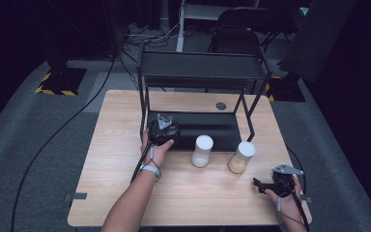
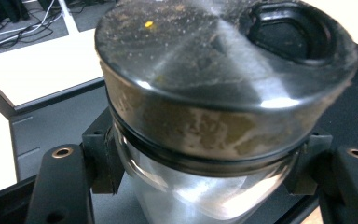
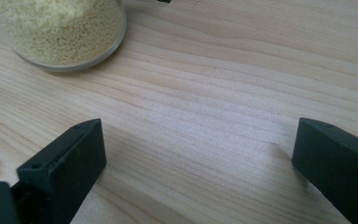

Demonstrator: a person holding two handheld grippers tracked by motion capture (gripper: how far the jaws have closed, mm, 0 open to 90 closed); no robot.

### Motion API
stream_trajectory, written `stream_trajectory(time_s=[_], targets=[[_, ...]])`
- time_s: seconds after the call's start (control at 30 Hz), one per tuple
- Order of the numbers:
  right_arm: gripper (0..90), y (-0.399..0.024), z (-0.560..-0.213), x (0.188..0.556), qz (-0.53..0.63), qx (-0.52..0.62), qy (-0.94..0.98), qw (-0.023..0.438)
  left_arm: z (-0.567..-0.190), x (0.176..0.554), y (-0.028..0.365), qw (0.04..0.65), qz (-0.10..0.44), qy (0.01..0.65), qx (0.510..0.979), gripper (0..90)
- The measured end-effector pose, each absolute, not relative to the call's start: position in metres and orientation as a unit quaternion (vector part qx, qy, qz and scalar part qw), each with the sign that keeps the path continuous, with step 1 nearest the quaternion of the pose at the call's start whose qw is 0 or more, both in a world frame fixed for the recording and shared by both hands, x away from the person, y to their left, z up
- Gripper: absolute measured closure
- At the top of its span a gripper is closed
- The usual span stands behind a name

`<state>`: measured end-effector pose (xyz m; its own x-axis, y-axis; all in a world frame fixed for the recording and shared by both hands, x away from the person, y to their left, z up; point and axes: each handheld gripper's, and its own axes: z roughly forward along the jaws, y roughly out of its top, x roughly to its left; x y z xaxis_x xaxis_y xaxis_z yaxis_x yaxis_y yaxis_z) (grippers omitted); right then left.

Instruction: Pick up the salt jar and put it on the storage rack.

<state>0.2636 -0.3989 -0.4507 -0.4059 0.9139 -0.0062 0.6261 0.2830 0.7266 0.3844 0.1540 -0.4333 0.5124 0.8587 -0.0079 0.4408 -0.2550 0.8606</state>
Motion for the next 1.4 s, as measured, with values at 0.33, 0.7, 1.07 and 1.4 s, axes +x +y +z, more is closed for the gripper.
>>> stream_trajectory(time_s=[0.33,0.7,1.07,1.4], targets=[[2.7,-0.399,-0.451,0.264,0.33,0.499,0.771,0.218,-0.436,0.388,0.152,0.427,0.235,0.431,0.759,30.2],[2.6,-0.399,-0.451,0.264,0.331,0.499,0.771,0.217,-0.439,0.389,0.152,0.418,0.232,0.436,0.763,30.2],[2.6,-0.399,-0.451,0.264,0.33,0.499,0.771,0.217,-0.425,0.38,0.151,0.442,0.249,0.441,0.74,13.8],[2.5,-0.399,-0.451,0.264,0.331,0.498,0.772,0.217,-0.398,0.352,0.155,0.477,0.274,0.414,0.725,12.6]])
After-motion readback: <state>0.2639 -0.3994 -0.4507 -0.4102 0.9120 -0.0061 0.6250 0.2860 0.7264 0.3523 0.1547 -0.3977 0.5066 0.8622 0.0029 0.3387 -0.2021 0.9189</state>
